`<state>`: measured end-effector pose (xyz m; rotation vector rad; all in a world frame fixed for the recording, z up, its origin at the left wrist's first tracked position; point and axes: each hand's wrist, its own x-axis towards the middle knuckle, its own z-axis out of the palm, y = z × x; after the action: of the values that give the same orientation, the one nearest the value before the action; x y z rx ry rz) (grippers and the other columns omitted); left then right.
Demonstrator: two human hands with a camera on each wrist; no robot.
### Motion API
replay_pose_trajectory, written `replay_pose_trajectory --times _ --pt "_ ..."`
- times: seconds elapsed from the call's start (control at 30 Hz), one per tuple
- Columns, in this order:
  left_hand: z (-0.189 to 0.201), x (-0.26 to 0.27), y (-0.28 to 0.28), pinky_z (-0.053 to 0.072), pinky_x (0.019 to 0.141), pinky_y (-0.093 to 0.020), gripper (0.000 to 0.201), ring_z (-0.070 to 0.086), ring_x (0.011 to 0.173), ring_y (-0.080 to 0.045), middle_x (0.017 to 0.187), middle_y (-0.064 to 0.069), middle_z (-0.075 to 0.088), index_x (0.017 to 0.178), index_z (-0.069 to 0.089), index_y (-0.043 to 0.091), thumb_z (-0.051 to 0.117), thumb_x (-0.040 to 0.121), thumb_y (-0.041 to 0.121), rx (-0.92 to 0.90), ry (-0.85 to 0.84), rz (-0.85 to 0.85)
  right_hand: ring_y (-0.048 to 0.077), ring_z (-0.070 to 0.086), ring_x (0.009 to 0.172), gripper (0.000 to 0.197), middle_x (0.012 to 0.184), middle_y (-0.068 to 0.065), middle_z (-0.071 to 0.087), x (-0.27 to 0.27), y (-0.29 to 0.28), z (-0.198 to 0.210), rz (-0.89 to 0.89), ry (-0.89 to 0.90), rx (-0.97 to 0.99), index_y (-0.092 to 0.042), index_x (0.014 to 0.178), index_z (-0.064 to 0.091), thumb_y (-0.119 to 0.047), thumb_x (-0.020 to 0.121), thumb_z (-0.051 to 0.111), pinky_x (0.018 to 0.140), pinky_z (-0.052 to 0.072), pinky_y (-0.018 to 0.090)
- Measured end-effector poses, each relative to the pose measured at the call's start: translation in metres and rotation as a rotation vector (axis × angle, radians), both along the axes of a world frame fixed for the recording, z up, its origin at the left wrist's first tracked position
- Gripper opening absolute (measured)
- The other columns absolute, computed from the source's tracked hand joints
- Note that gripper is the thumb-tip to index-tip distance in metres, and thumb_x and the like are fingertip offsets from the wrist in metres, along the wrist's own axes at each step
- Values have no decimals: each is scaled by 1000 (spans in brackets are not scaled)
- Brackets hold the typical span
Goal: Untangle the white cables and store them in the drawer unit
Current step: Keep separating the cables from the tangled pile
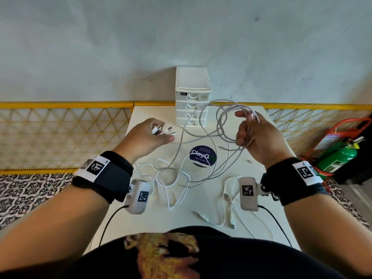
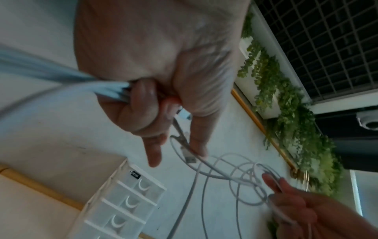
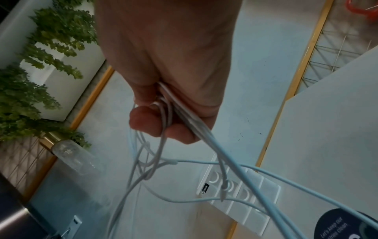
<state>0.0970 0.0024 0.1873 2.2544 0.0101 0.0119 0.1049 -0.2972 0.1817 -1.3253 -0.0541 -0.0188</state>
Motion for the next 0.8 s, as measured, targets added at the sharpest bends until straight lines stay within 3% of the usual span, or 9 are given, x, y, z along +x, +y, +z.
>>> replay_pose_trajectory --times 0.13,0.27,0.33,0.4,0.5,0.57,0.67,0.73,0.8 --pt "-11 -2 4 41 69 -27 42 62 87 -13 101 8 66 110 62 22 69 82 53 82 -34 112 22 46 47 30 56 3 48 -1 0 1 -6 -2 18 -12 101 62 -29 103 37 53 42 26" --pt "-8 -8 4 29 46 -19 22 41 48 -6 61 17 55 108 69 22 69 88 31 -334 7 -50 23 49 47 29 57 3 51 -1 1 2 -26 -7 18 -12 100 61 -28 103 37 53 42 28" --pt "-7 -10 3 17 46 -22 31 24 46 -9 57 13 39 115 67 21 70 85 14 -569 52 -126 23 52 49 29 58 4 53 -2 2 4 -6 -14 27 -12 101 61 -28 104 37 54 43 28" --pt "-8 -7 -1 18 46 -22 36 23 47 -10 59 11 37 112 67 24 65 77 14 -525 54 -91 24 53 50 29 60 5 53 -3 6 6 20 -32 38 -12 100 62 -28 103 38 55 43 29" --pt "-15 -5 -8 25 45 -27 3 30 43 -9 44 13 39 90 66 24 63 88 24 -283 -13 56 24 52 50 30 60 5 53 -5 11 11 27 -66 72 -15 96 63 -27 104 36 57 40 31" --pt "-25 -6 -7 26 47 -29 21 32 45 -11 38 13 41 77 64 25 60 93 38 -309 -27 174 23 51 50 31 60 5 53 -7 11 17 21 -79 123 -15 95 62 -27 104 35 57 39 31" --pt "-38 -9 -5 30 47 -26 28 37 44 -9 60 10 63 85 69 25 52 97 44 -347 19 170 23 51 49 32 59 5 54 -10 9 27 38 -99 182 -13 96 59 -27 104 32 57 41 29" --pt "-42 -13 -13 32 44 -18 25 37 43 -8 96 1 73 108 66 24 50 99 40 -389 118 51 23 53 49 31 59 5 55 -12 12 31 67 -118 199 -12 96 57 -26 104 31 57 43 29" --pt "-44 -19 -25 30 42 -16 30 37 43 -9 105 -2 73 125 57 26 47 100 40 -418 232 -117 25 55 51 30 60 7 57 -12 16 34 89 -129 219 -11 97 57 -26 104 31 57 46 28"
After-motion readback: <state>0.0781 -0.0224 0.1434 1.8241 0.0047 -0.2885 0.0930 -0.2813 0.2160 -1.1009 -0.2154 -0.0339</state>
